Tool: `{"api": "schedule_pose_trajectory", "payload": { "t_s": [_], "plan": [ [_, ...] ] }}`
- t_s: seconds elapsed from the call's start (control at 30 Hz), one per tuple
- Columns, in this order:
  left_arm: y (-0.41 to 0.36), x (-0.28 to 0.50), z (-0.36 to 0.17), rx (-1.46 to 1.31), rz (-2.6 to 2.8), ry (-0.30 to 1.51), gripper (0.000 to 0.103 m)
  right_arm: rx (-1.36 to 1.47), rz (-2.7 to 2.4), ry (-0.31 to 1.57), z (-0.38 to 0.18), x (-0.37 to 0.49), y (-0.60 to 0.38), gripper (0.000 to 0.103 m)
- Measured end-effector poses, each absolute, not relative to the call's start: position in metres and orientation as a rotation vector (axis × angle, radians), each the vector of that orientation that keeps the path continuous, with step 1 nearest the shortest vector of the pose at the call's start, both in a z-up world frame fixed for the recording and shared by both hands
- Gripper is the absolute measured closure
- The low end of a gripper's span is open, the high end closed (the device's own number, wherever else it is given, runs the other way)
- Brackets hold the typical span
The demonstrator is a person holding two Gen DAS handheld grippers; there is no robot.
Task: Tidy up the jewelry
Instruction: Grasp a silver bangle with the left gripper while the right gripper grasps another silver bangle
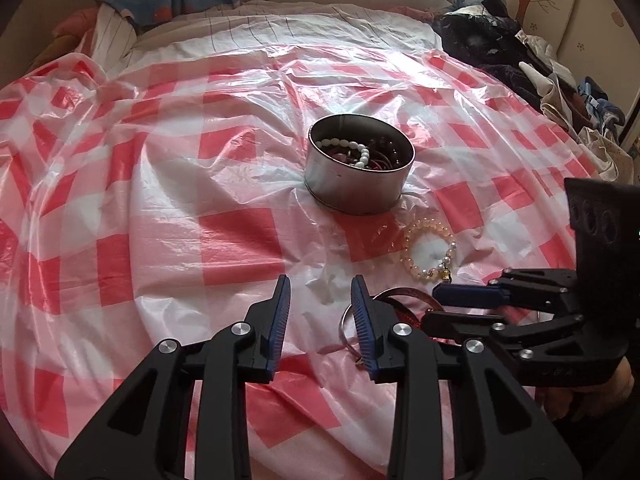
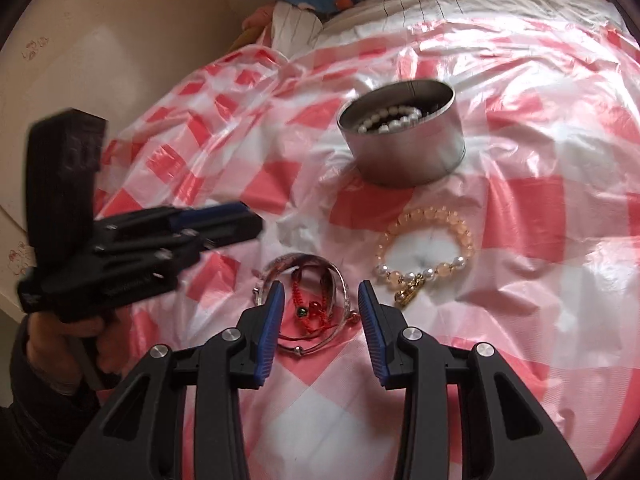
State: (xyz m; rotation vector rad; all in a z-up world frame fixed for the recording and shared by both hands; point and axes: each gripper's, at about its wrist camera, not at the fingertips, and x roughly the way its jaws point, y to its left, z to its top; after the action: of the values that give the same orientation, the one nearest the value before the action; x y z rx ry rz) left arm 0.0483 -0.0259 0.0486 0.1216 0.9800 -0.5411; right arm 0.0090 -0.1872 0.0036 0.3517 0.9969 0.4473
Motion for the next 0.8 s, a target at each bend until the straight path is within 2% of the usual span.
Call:
{"api": "schedule_pose_trajectory", "payload": {
  "t_s": [0.1,0.33,0.57,0.63,0.67,0.8],
  "plan": [
    [-0.023,0.047,0.052,0.124,-0.544,0.974,0.071,0.327,0.436,0.992,0.000,0.008,-0.184,0.093],
    [-0.033,0.044,0.047,0.171,-0.578,0.994,0.068,0.383,0.372,0.888,0.027,-0.017,-0.216,0.096],
    [-0.060,0.033,0.019,0.357,-0.574,1.046,0.069,0.331,0.265,0.879,0.032,-0.030,-0.233,0.096],
    [-0.064,0.030,0.014,0.396,-0.574,1.046,0.076,0.311,0.247,0.887,0.030,-0.030,-0.233,0.096],
    [-0.066,0.028,0.014,0.414,-0.580,1.038,0.085,0.301,0.239,0.892,0.029,-0.031,-0.233,0.096],
    [-0.064,0.026,0.022,0.422,-0.598,1.010,0.099,0.278,0.211,0.932,0.020,-0.026,-0.231,0.095]
  ]
}}
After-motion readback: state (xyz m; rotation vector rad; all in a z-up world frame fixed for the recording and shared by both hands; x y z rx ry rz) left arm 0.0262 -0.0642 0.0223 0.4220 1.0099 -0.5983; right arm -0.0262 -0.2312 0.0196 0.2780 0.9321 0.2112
